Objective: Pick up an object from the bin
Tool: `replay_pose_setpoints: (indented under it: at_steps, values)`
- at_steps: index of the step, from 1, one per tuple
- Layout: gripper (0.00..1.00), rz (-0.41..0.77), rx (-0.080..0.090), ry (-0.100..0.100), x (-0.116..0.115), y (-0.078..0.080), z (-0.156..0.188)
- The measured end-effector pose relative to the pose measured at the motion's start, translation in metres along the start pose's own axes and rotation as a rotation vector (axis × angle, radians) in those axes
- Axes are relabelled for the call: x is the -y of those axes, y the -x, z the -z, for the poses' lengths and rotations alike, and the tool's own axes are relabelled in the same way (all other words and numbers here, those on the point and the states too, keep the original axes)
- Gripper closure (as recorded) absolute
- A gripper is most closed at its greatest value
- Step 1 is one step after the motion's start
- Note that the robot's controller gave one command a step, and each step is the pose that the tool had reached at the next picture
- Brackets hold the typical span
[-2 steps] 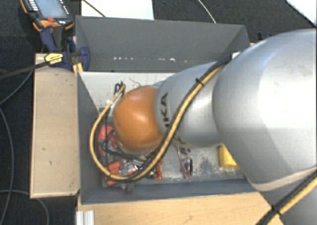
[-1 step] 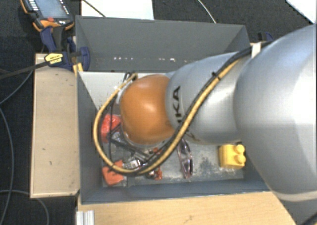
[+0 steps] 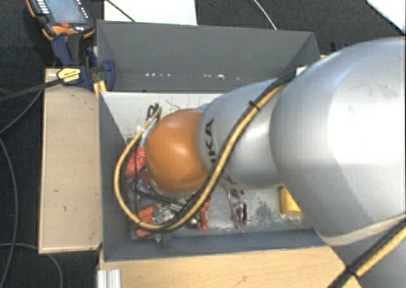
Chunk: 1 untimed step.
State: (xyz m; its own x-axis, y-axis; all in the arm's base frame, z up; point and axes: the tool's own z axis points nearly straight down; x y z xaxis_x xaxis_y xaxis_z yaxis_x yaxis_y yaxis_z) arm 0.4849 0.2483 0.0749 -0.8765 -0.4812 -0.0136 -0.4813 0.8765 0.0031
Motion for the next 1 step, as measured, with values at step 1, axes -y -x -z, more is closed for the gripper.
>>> replay_pose_setpoints:
  at_steps: [1]
  values:
    - [0.0, -0.058, -0.006, -0.003, 0.0269, -0.0123, -0.0033]
